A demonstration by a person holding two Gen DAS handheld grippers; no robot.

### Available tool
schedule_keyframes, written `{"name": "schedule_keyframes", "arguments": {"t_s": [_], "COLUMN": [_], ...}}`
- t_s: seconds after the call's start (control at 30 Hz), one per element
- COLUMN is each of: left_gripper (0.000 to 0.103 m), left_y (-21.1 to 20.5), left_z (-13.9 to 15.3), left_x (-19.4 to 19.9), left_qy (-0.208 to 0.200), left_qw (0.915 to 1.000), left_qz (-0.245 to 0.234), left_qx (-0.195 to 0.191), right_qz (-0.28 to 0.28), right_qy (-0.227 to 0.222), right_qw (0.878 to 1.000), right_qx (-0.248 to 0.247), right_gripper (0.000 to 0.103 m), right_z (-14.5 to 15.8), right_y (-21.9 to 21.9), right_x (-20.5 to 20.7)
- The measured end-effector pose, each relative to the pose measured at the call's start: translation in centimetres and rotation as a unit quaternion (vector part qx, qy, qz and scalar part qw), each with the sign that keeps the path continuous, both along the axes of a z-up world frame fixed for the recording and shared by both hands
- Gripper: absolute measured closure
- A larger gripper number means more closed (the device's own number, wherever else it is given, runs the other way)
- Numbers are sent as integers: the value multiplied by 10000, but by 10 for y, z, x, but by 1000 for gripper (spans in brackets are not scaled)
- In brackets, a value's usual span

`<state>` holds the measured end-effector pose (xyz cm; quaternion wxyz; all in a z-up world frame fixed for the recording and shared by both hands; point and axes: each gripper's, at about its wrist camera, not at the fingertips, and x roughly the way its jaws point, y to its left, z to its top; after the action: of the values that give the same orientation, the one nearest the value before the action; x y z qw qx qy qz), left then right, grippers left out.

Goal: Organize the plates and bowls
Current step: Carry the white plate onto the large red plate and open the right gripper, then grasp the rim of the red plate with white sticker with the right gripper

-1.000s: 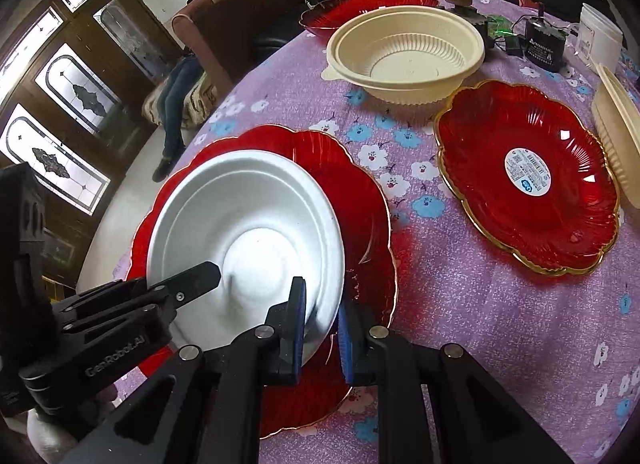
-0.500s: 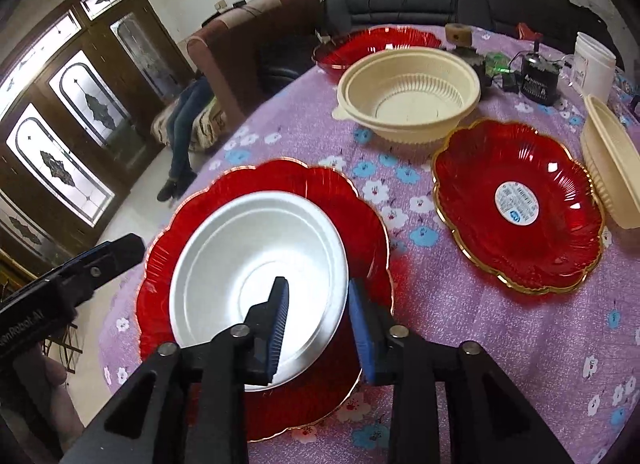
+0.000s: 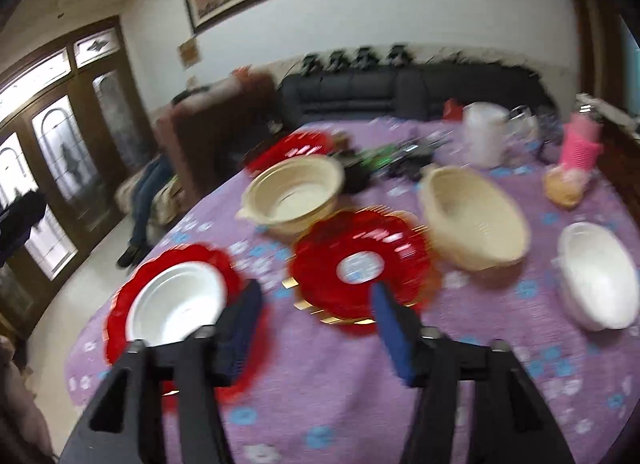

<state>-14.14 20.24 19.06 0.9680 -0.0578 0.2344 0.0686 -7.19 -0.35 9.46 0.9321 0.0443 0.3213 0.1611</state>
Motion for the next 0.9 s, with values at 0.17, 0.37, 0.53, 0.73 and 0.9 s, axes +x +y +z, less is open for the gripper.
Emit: {"name": "schedule_keyframes", "arguments": {"t_s": [0.17, 0.37, 0.53, 0.73, 0.9], "left_gripper": [0, 0, 0, 0, 0], "left_y": [-33, -60, -56, -17, 22], "left_z": [-19, -41, -40, -33, -24], "left_x": [26, 40, 41, 45, 40], "left_qy": [599, 1013, 1030, 996, 859], "left_qw": [9952, 9894, 9893, 9923, 9934], "left_qz": [-672, -927, -897, -406, 89], "left_qx": [-374, -469, -507, -611, -752], "right_qz": [-997, -1440, -1256, -777, -657], "right_qy": [461, 1143, 1577, 1840, 1992], "right_qw": [9924, 9786, 9707, 9701, 9677], "right_qx": [548, 919, 1310, 1377, 1396], "right_gripper": [21, 37, 44, 44, 44], "right_z": [-9, -42, -67, -79, -88], "right_y": [-97, -155, -150, -100, -75], "right_x": [16, 33, 54, 80, 95]}}
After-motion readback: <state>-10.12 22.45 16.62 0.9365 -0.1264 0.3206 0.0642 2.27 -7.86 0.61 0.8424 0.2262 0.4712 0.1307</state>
